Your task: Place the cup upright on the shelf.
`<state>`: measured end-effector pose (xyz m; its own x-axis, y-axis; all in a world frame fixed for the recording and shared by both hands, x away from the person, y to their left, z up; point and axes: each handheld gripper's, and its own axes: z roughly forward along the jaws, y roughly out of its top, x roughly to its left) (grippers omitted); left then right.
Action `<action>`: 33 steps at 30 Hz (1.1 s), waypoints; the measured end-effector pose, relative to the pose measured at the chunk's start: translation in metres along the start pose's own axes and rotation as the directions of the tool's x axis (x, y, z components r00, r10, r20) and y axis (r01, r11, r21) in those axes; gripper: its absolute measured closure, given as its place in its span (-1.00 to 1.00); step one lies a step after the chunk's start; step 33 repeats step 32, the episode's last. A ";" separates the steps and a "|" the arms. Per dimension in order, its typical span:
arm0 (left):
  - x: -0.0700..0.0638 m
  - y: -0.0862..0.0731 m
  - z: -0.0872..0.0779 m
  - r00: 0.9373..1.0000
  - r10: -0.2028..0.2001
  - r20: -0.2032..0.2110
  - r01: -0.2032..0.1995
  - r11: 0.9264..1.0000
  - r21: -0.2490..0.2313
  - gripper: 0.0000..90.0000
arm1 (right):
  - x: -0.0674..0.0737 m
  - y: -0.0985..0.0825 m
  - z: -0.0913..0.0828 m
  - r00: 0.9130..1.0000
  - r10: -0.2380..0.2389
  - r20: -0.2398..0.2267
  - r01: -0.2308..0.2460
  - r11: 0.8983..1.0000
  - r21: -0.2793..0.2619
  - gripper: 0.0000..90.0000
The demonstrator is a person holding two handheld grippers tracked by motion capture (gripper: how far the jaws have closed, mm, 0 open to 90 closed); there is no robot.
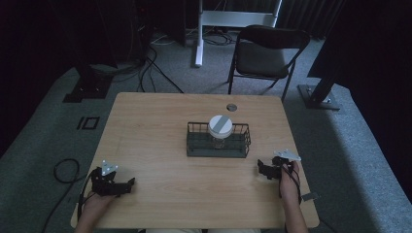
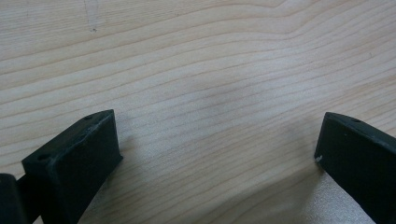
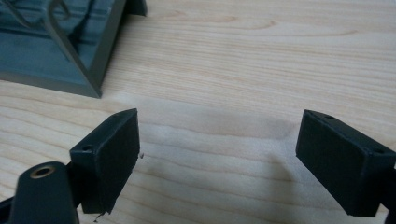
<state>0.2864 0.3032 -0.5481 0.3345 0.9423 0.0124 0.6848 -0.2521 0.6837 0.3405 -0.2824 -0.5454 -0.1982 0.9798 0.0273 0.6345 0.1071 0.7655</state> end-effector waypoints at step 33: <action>0.000 0.000 0.000 1.000 0.000 0.000 0.000 1.000 0.000 -1.00 | -0.005 -0.004 0.004 0.999 0.012 0.036 -0.014 0.998 0.063 -0.75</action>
